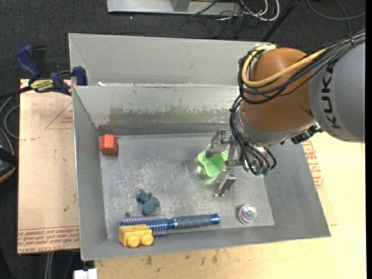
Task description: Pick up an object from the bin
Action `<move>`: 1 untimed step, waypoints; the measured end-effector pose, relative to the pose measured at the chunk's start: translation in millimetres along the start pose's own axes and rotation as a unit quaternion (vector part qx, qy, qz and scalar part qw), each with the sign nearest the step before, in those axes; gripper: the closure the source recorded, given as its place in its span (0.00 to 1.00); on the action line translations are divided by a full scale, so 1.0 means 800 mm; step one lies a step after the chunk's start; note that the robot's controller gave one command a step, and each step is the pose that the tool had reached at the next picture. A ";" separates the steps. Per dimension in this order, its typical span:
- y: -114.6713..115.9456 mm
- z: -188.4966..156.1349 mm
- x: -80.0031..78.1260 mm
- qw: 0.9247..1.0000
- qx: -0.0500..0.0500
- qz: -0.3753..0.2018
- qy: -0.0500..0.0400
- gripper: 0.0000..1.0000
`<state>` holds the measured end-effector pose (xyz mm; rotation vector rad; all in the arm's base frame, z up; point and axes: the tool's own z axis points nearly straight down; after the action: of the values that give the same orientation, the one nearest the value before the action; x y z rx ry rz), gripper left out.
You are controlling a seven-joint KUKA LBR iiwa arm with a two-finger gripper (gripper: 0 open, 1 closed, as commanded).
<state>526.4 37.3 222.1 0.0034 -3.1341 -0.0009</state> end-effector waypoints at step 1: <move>-0.038 0.126 0.058 0.988 0.000 -0.156 0.000 0.00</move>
Offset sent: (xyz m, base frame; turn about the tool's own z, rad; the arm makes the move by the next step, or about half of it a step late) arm -0.0454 -0.0305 -0.0975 -0.3162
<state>479.3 6.6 121.6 0.4925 -3.0963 -0.0022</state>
